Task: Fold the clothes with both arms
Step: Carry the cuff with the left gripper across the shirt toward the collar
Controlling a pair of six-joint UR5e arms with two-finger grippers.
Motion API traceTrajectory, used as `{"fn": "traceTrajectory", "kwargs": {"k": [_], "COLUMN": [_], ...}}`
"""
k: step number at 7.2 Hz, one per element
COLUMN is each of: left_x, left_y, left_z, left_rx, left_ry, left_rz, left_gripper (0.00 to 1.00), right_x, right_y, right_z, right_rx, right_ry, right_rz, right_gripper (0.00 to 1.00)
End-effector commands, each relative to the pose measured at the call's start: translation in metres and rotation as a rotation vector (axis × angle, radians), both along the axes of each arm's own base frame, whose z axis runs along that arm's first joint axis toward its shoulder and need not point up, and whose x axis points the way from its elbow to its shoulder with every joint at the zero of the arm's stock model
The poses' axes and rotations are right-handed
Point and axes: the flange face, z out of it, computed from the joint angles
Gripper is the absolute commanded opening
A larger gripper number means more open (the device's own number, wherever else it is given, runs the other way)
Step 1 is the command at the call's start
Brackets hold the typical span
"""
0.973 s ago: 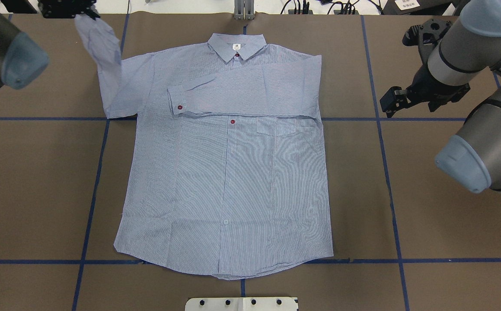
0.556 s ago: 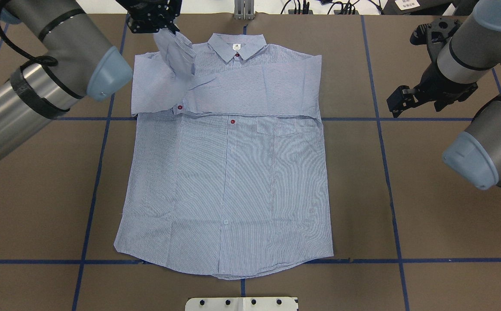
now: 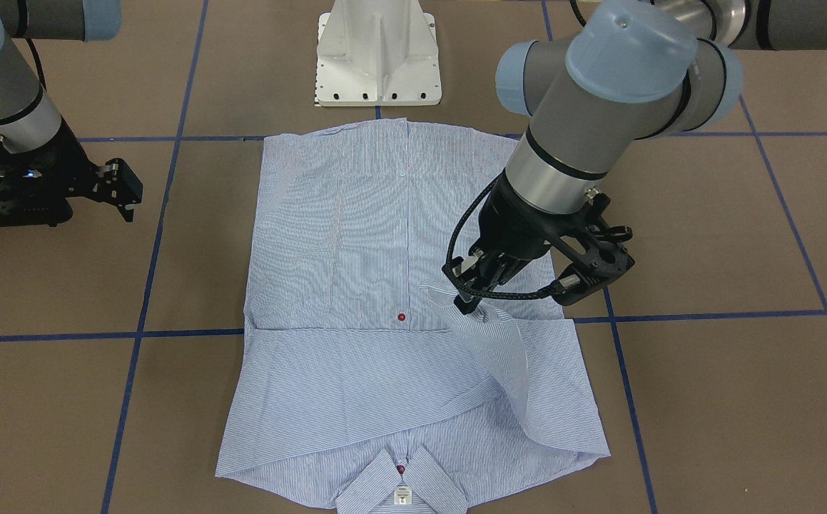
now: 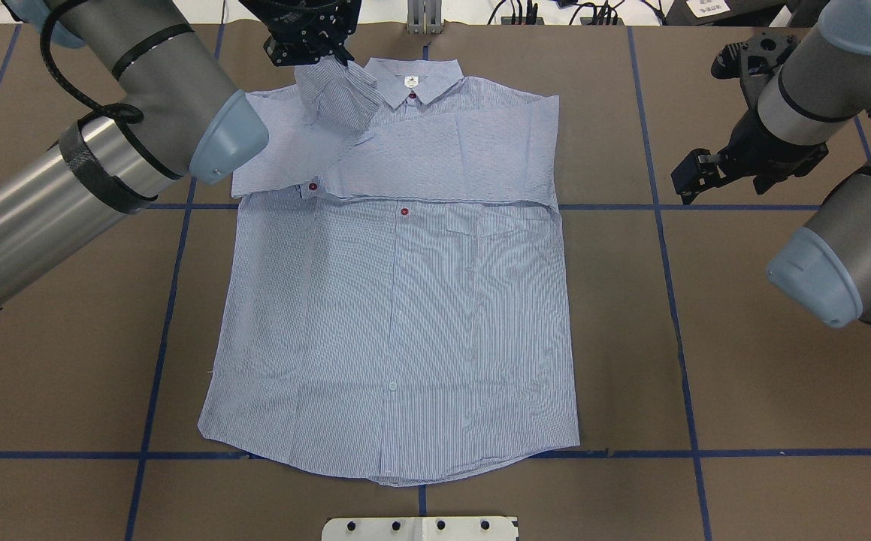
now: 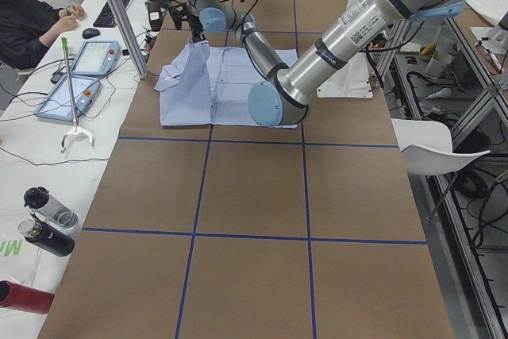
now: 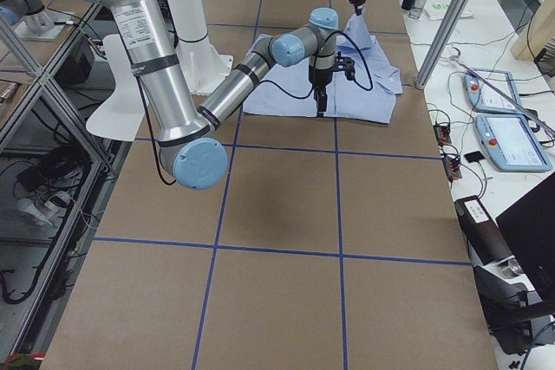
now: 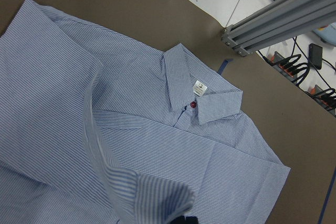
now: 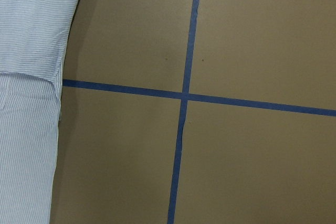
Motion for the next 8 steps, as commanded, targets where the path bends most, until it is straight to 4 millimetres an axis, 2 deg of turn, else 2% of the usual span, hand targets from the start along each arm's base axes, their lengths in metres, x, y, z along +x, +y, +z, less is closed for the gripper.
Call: {"fn": "traceTrajectory", "kwargs": {"k": [1,5,6,8], "left_x": [0.013,0.041,0.063,0.097], "left_y": [0.009,0.024,0.040,0.049], "left_z": [-0.007,0.000,-0.003,0.001], "left_rx": [0.003,0.019,0.050,0.101], "left_ry": [0.010,0.005,0.033,0.077], "left_rz": [0.021,0.069,0.102,0.145], "left_gripper": [0.00,0.00,0.00,0.00], "right_x": [-0.002,-0.003,-0.003,-0.001], "right_y": [-0.002,-0.003,-0.003,-0.002], "right_z": [0.001,0.001,0.001,0.003], "right_rx": [-0.002,-0.004,-0.004,-0.010], "right_ry": [0.002,0.004,0.004,0.002], "right_rz": [-0.001,0.001,0.001,0.003], "right_gripper": [1.00,1.00,1.00,1.00]}}
